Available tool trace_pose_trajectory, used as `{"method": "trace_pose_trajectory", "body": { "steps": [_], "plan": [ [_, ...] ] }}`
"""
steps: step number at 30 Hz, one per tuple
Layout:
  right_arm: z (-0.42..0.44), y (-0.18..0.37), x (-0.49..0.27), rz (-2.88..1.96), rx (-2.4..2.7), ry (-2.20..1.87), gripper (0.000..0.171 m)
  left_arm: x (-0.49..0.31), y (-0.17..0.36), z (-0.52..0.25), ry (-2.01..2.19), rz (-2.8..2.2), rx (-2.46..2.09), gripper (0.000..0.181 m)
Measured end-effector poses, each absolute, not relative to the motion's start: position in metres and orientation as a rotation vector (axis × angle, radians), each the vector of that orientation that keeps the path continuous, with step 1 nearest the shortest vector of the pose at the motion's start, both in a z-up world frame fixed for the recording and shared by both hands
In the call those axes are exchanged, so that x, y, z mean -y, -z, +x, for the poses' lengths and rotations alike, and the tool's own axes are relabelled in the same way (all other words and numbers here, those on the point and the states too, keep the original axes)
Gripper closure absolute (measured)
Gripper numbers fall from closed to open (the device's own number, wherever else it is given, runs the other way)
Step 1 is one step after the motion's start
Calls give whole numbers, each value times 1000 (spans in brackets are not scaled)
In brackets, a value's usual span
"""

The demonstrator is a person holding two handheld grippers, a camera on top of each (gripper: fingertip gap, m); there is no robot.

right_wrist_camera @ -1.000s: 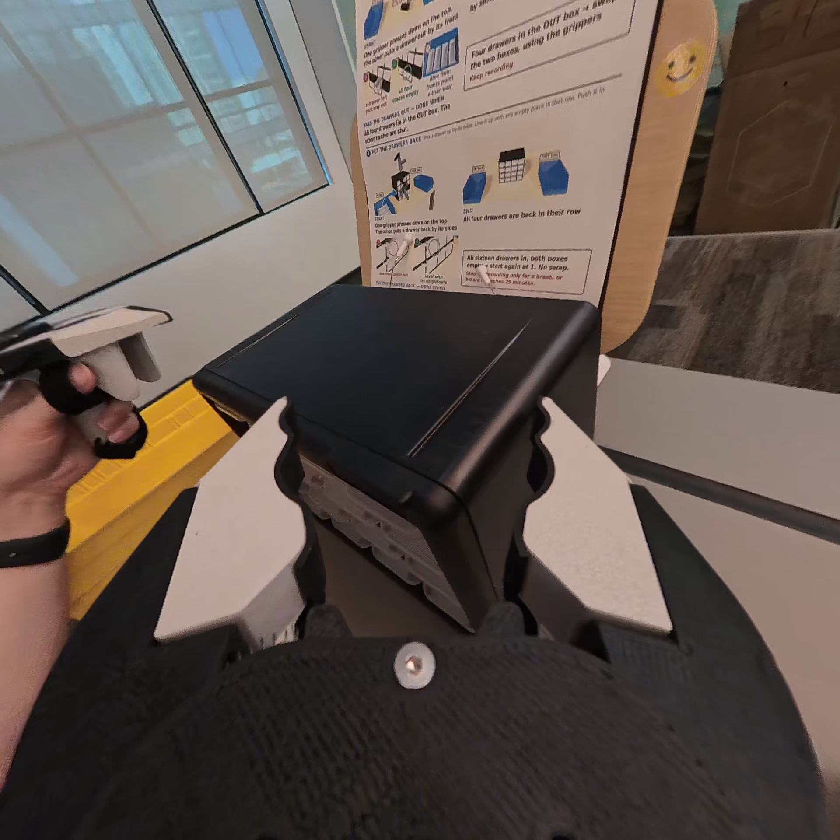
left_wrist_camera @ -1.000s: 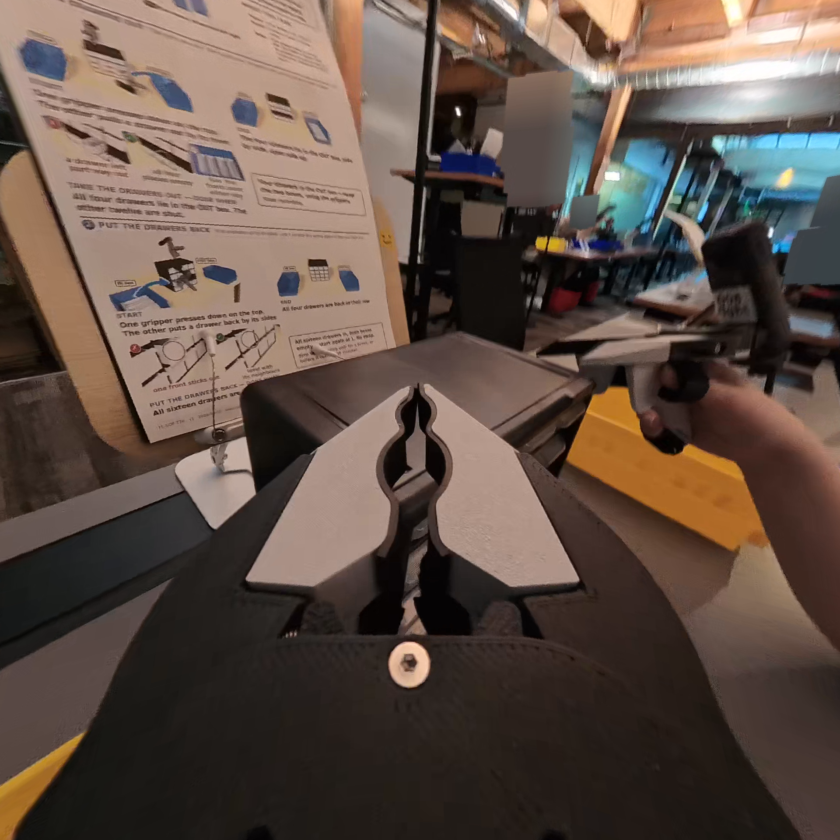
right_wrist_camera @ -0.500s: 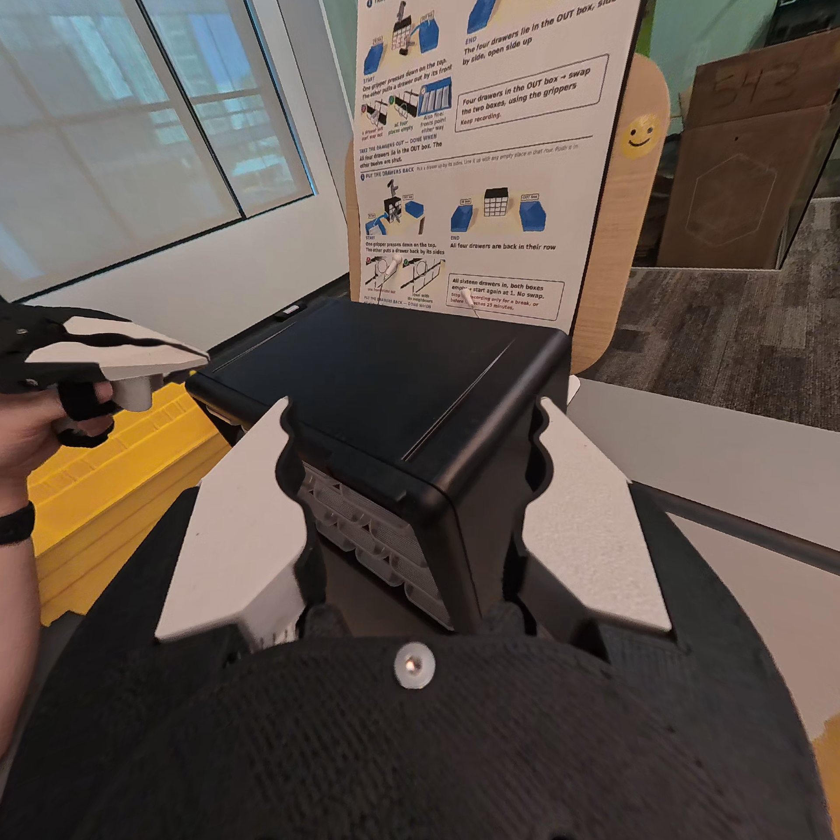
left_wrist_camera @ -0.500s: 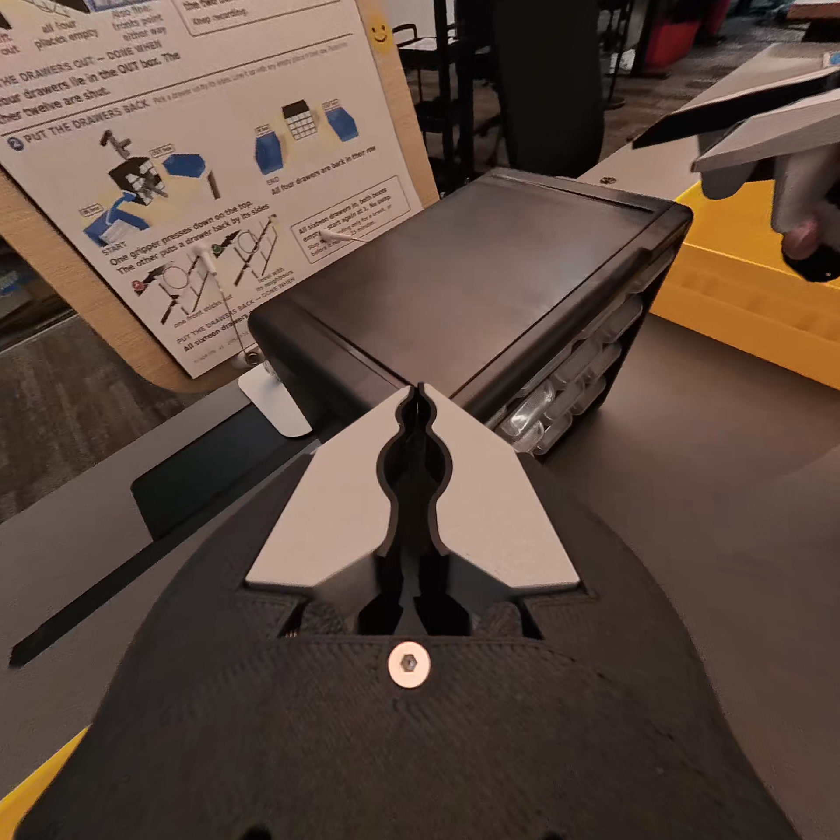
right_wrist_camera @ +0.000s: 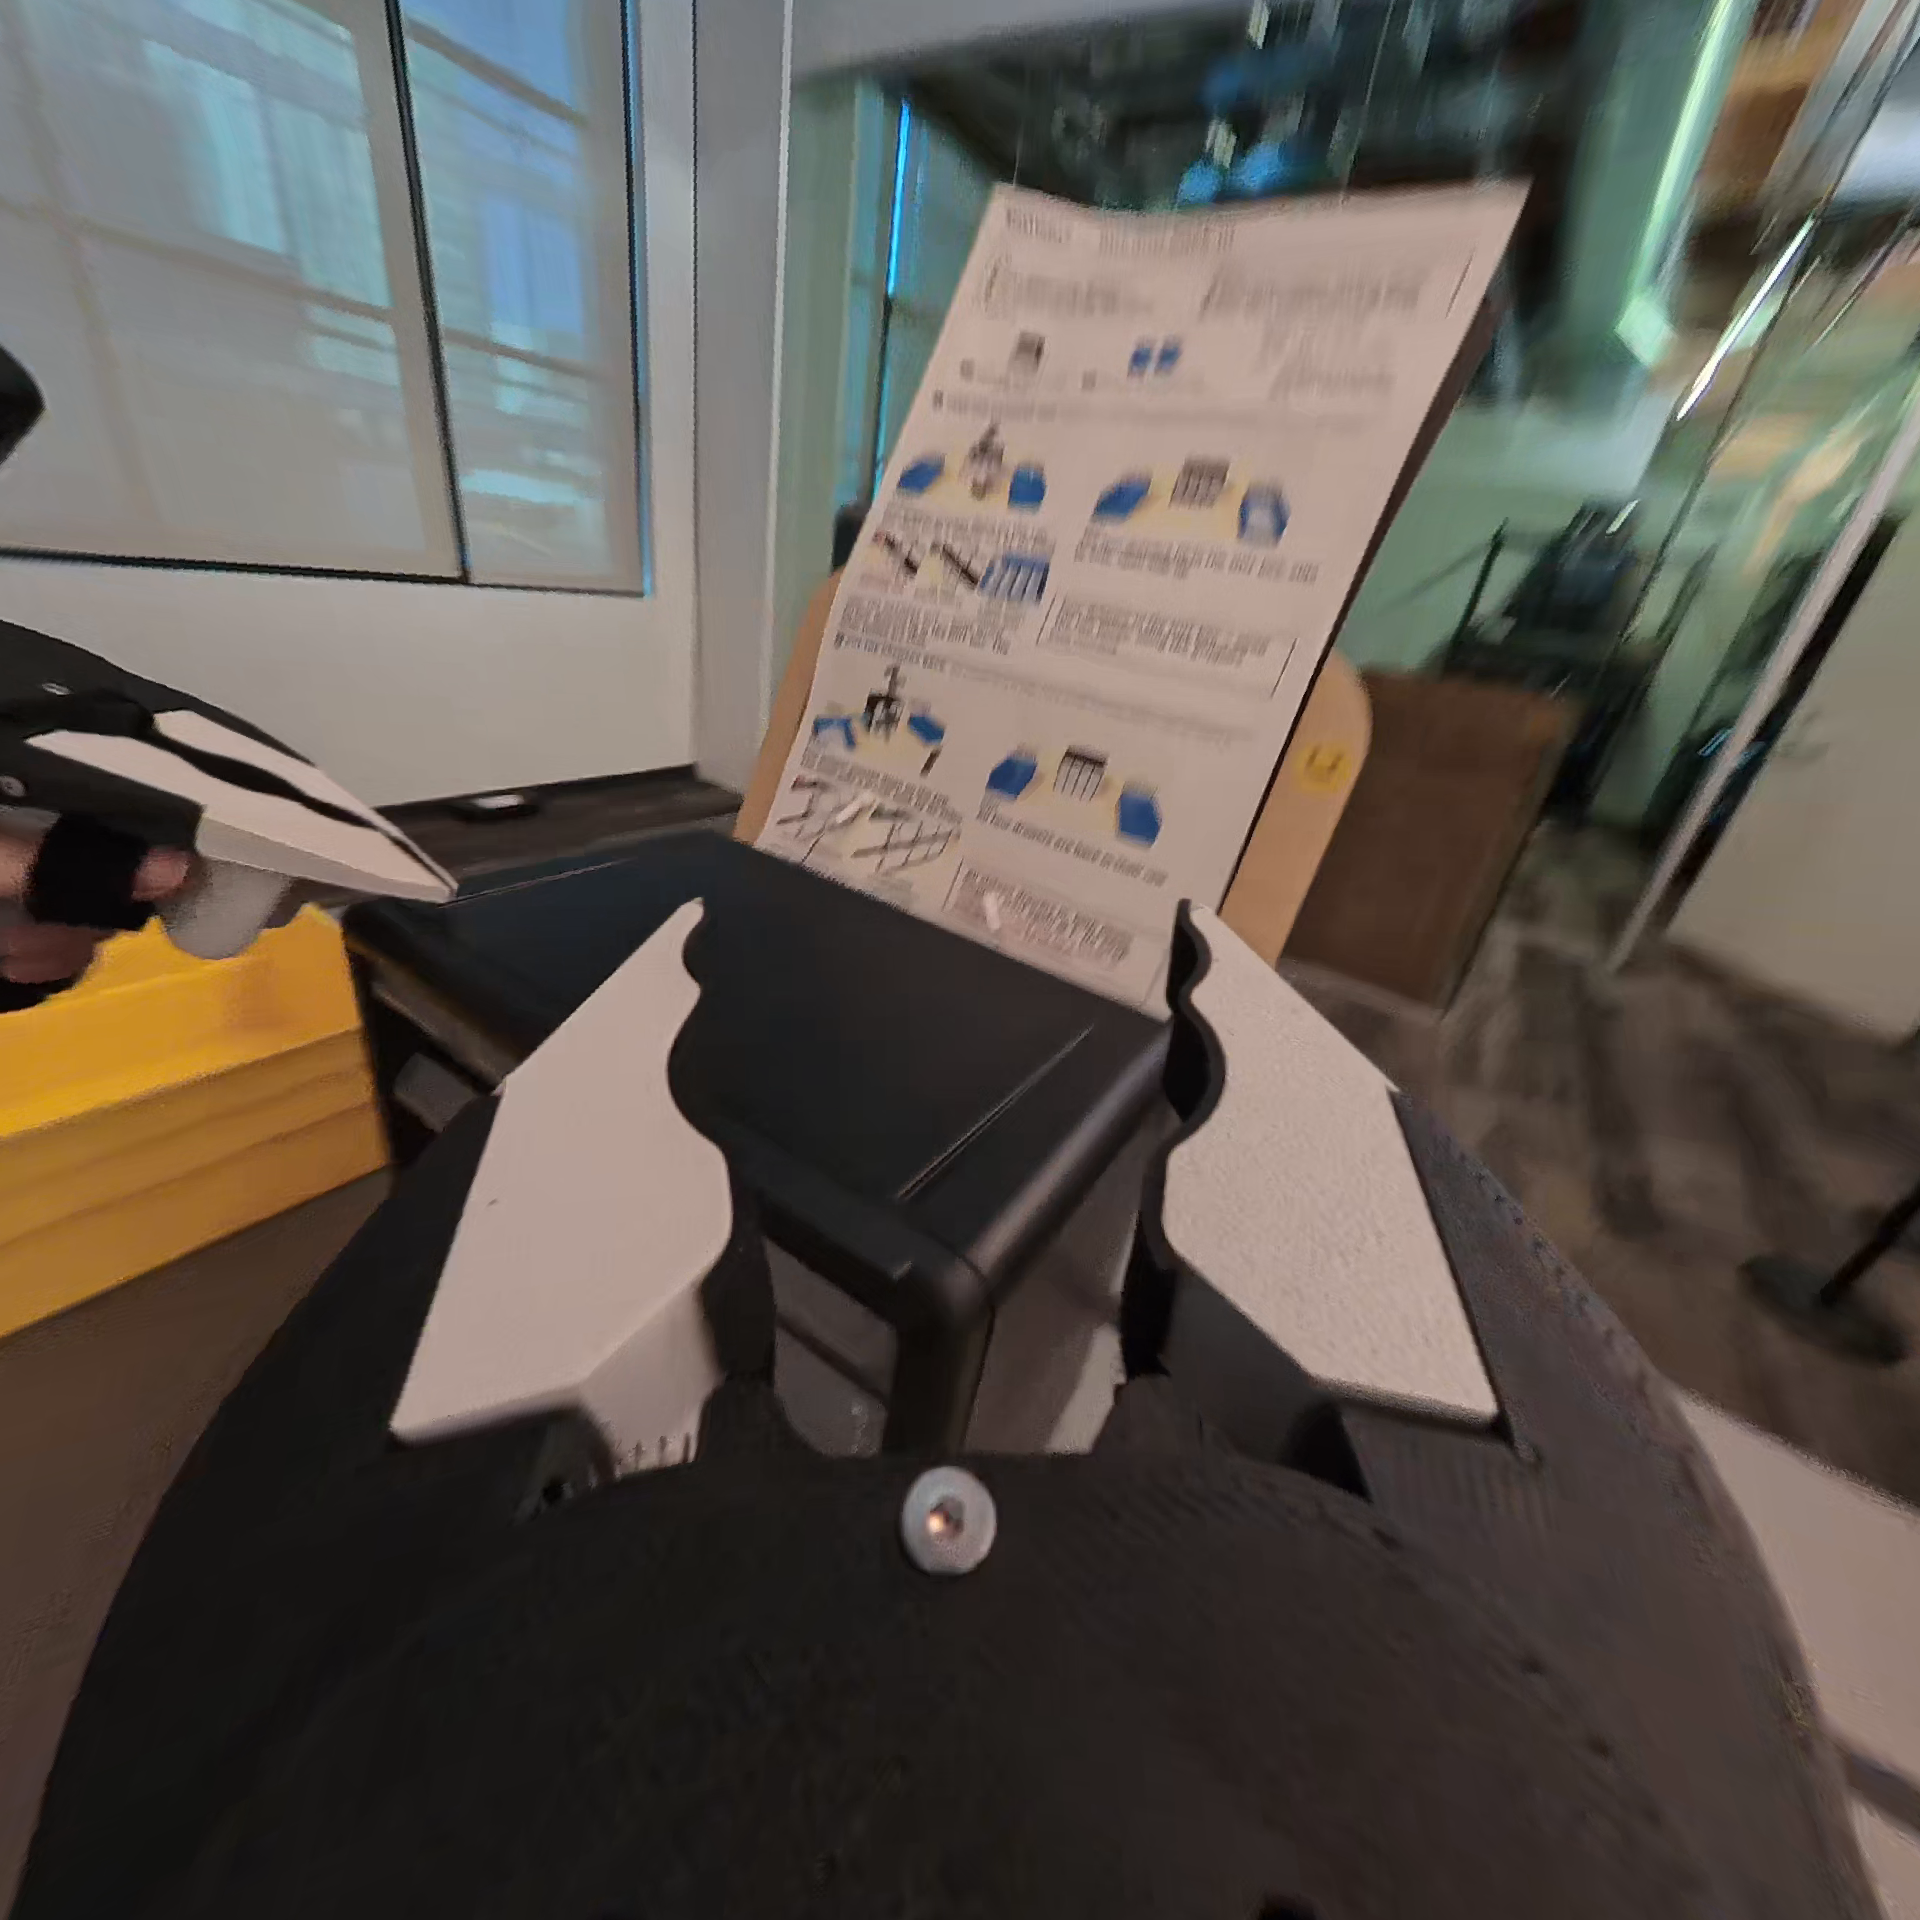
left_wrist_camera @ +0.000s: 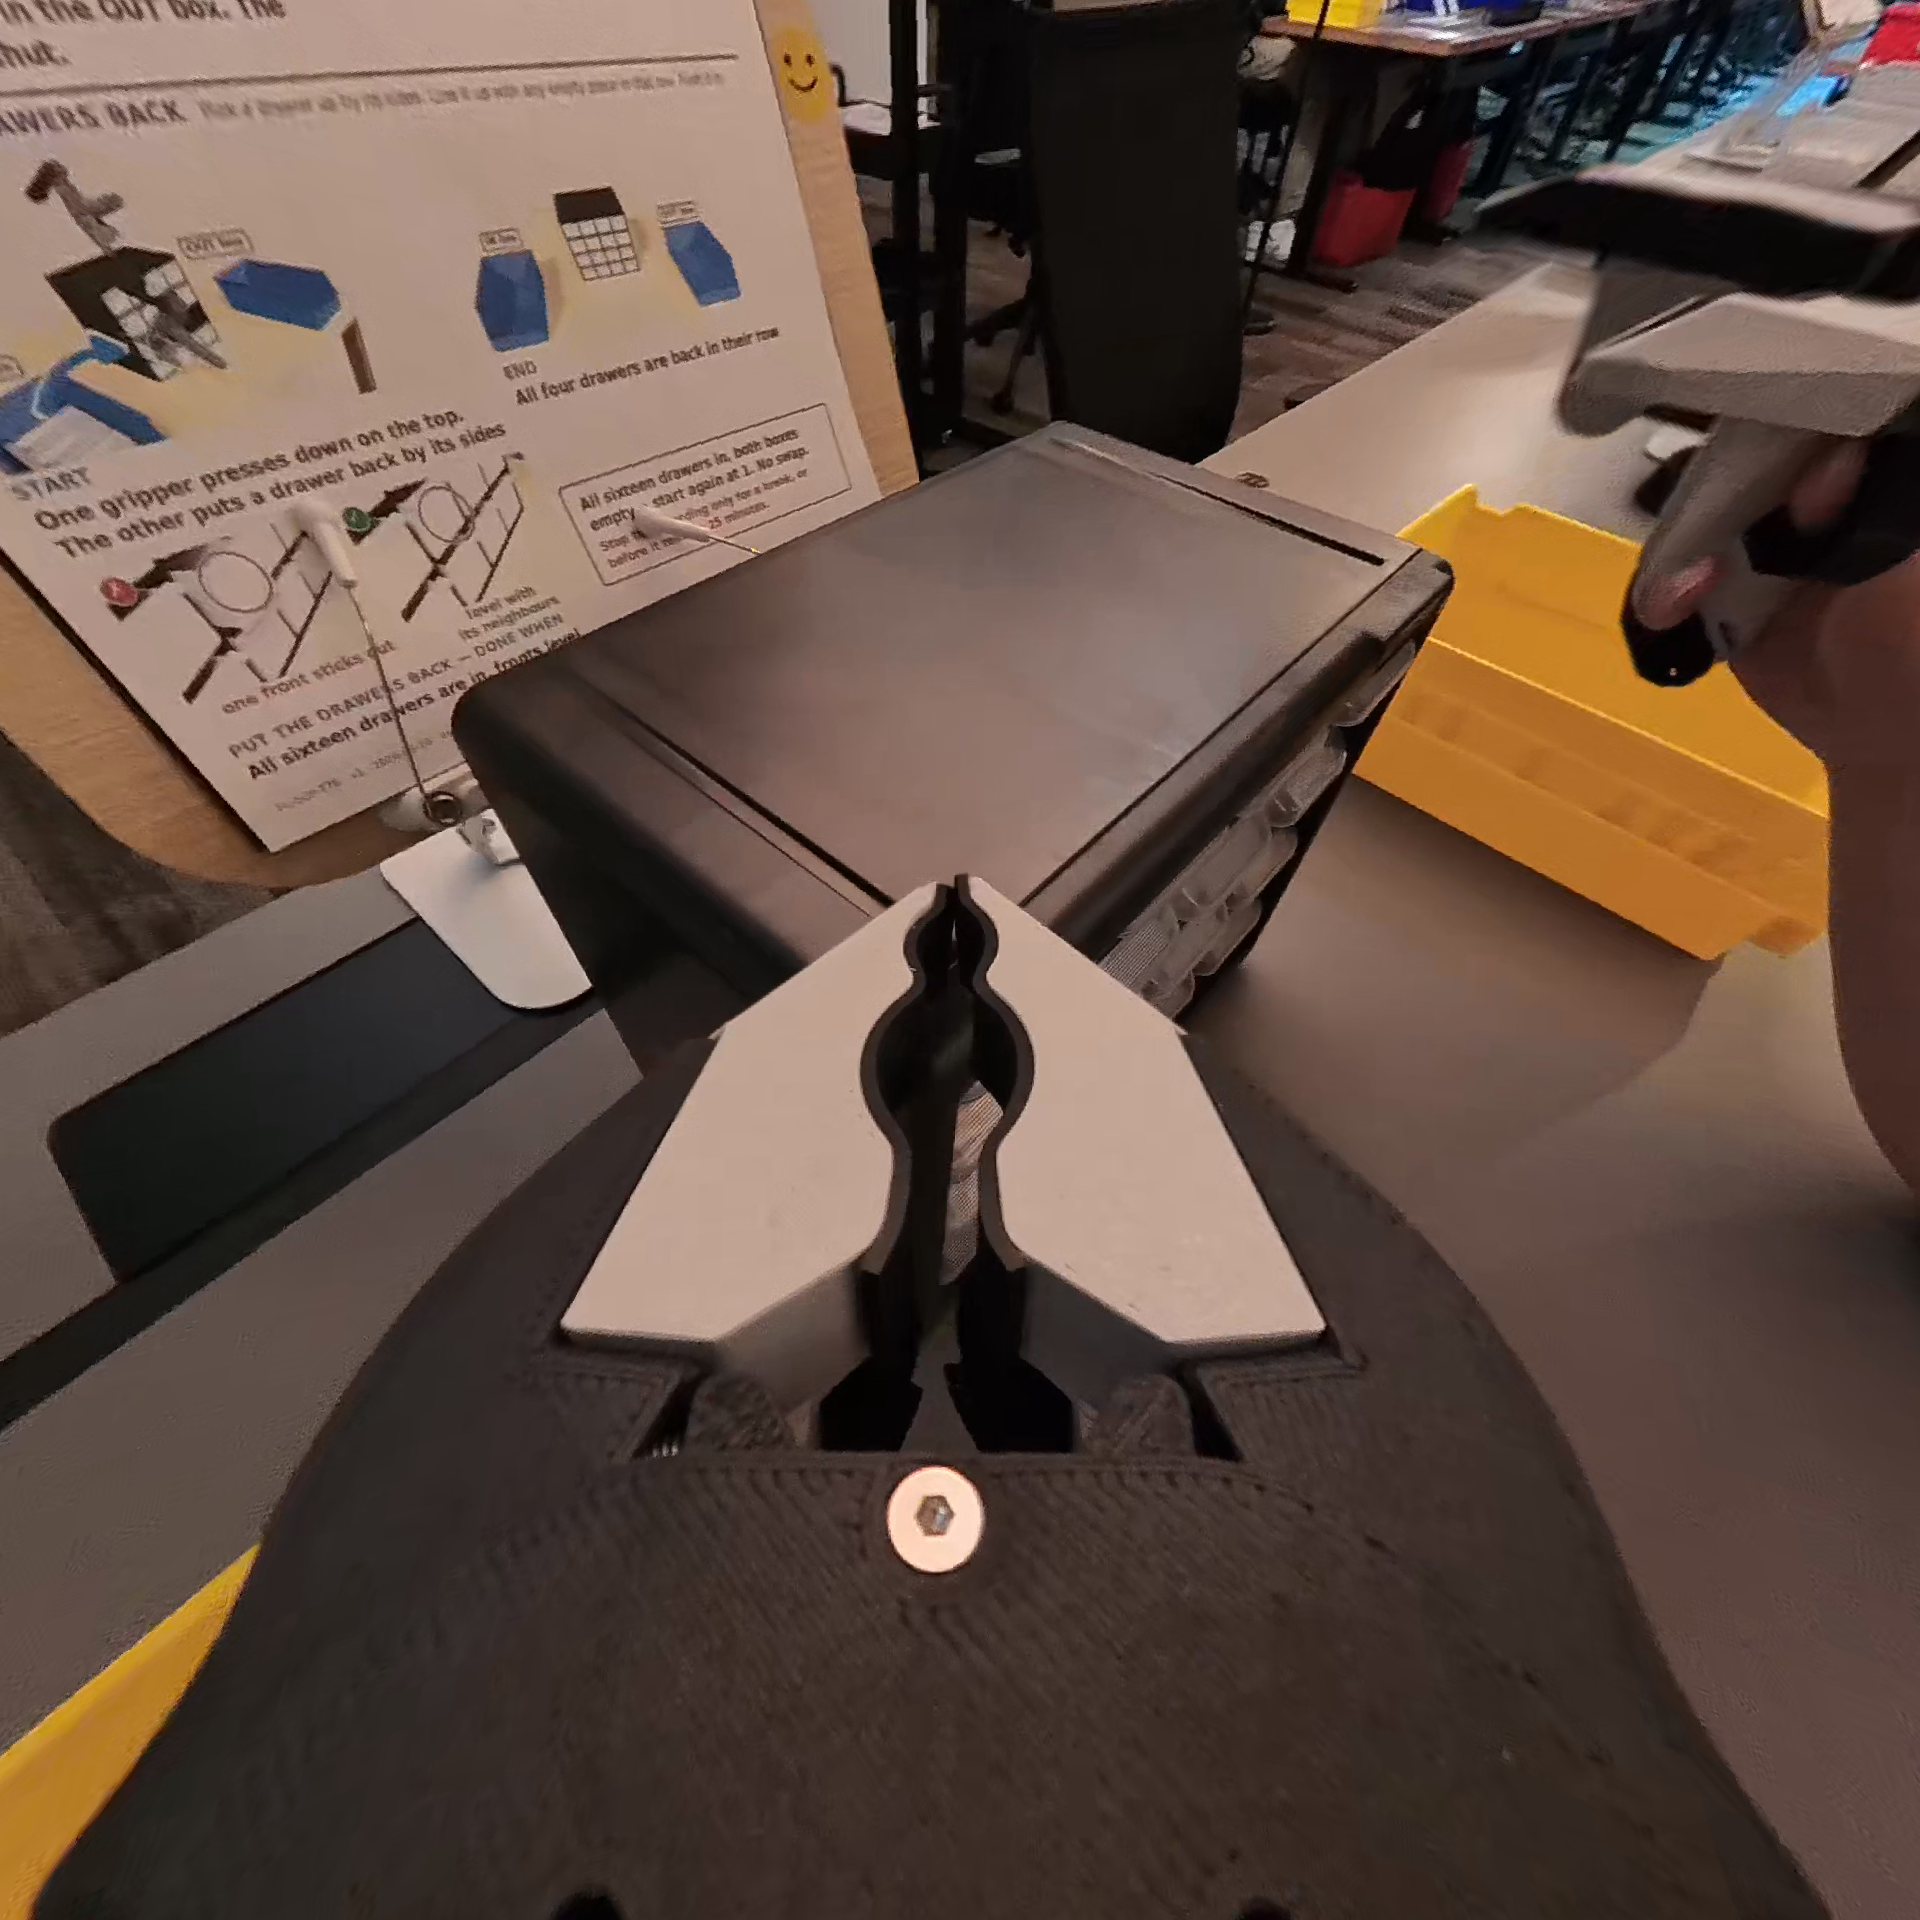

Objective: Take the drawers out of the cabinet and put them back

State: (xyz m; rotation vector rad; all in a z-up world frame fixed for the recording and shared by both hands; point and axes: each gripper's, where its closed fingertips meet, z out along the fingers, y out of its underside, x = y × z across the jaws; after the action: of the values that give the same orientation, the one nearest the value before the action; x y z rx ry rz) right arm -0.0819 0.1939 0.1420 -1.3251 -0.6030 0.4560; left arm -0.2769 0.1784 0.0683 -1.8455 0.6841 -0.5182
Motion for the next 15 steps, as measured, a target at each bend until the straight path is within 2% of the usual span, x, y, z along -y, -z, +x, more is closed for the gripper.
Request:
{"method": "trace_pose_trajectory", "body": {
  "steps": [1, 4, 6, 15],
  "plan": [
    [-82, -149, -189, -1268, 616, -384, 91, -180, -66, -278, 510, -1857, -678, 181],
    [-86, -163, -173, -1130, 684, -157, 97, -180, -65, -278, 525, -1861, -671, 181],
    [-92, -160, -169, -1132, 724, -79, 113, -180, -65, -278, 524, -1857, -671, 181],
    [-109, -121, -192, -1298, 782, -131, 126, -180, -65, -278, 553, -1854, -659, 181]
  ]
}}
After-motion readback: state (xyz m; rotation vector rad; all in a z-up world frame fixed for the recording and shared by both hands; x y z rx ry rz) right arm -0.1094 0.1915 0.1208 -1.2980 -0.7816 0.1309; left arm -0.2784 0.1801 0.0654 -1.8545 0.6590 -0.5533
